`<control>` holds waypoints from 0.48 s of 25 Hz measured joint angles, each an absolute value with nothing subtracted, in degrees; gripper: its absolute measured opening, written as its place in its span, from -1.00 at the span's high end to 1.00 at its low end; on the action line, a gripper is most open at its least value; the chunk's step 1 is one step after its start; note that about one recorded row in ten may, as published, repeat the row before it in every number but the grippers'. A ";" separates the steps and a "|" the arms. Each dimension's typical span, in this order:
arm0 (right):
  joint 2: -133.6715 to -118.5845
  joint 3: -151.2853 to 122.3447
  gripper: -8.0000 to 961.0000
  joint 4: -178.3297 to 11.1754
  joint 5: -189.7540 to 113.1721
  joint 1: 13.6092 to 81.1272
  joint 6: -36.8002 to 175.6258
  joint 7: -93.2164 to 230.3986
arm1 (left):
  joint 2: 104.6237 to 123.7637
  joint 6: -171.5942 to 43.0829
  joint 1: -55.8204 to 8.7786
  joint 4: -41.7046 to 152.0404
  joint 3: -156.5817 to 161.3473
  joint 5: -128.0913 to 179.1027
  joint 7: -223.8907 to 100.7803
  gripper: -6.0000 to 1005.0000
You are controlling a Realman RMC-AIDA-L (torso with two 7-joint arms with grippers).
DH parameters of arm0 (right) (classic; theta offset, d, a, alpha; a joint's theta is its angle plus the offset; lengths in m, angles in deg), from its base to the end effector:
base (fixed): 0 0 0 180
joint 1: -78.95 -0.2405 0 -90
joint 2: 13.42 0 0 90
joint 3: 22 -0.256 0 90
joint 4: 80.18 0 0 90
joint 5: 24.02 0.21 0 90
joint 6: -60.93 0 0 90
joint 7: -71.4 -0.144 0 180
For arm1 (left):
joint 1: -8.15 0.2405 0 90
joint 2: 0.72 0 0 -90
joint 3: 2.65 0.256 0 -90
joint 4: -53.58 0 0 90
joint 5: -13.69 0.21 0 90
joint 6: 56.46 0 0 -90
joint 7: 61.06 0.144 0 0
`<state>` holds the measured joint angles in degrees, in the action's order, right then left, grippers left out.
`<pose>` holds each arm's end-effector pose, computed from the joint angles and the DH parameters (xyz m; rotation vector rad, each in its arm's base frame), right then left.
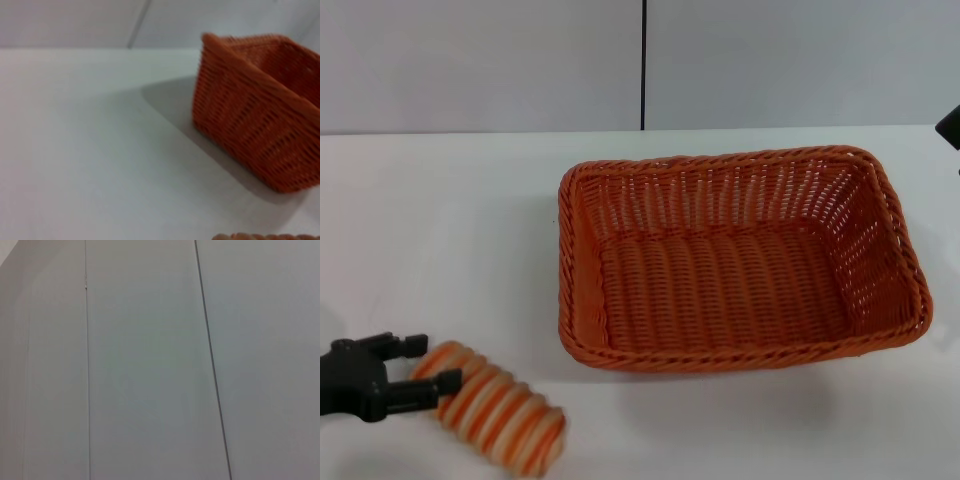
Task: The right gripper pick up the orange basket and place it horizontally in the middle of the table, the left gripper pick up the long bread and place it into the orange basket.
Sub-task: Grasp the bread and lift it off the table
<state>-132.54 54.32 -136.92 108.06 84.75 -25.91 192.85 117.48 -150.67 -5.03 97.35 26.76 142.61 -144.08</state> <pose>0.2587 0.2287 0.0550 -2.0660 0.2912 1.2768 -0.3704 0.2234 0.0295 -2.5602 -1.0934 -0.4329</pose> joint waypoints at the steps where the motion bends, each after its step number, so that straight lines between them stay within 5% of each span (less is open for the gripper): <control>1: -132.53 54.32 -0.16 -136.89 108.05 84.75 -25.93 192.86 | 117.43 -150.67 -5.04 97.39 27.69 142.67 -144.20 -0.56; 9: -132.50 54.12 -0.16 -137.14 108.07 84.64 -27.22 192.87 | 117.33 -150.71 -4.99 98.14 30.07 143.20 -143.36 -0.54; 12: -132.50 53.93 -0.16 -137.09 108.21 84.65 -27.40 192.87 | 117.32 -150.55 -4.56 98.24 29.68 143.14 -141.84 -0.33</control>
<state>-132.50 53.93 -137.09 108.21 84.65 -27.40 192.87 117.32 -150.55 -4.56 98.24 29.68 143.14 -141.84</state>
